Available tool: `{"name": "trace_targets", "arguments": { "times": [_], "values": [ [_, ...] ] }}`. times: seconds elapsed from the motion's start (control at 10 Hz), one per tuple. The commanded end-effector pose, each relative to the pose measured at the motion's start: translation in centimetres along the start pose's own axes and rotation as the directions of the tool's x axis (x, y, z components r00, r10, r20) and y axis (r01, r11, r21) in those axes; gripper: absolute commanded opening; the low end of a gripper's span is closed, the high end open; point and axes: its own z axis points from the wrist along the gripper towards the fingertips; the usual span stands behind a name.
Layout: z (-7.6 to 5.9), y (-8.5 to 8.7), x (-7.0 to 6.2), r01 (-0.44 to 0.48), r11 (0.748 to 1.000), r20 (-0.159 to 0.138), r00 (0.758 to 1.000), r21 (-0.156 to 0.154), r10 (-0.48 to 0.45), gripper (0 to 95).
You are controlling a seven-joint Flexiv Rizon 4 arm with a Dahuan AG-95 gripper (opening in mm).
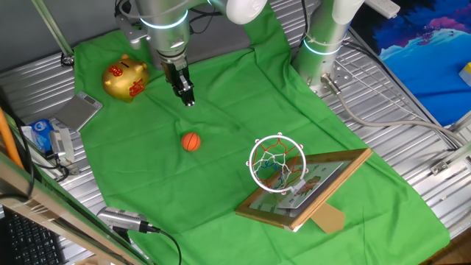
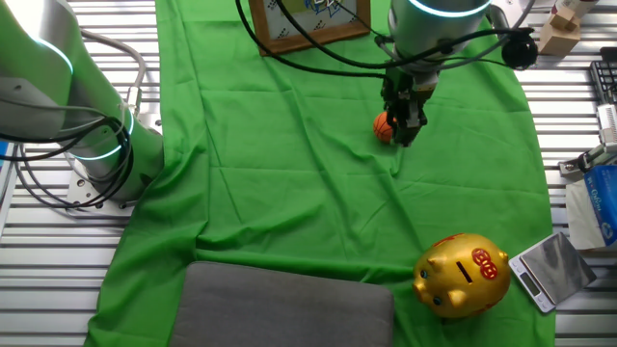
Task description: Grab a basketball, release it and shoot it into the basket
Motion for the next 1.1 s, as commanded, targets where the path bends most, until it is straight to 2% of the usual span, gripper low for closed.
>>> {"name": "trace_targets", "arguments": {
  "times": [0.1,1.1],
  "values": [
    [0.04,0.01,-0.08,0.129,0.992,0.008,0.992,-0.014,-0.129,0.0],
    [0.05,0.04,-0.09,0.119,0.993,0.008,0.993,-0.013,-0.119,0.0]
  ]
}}
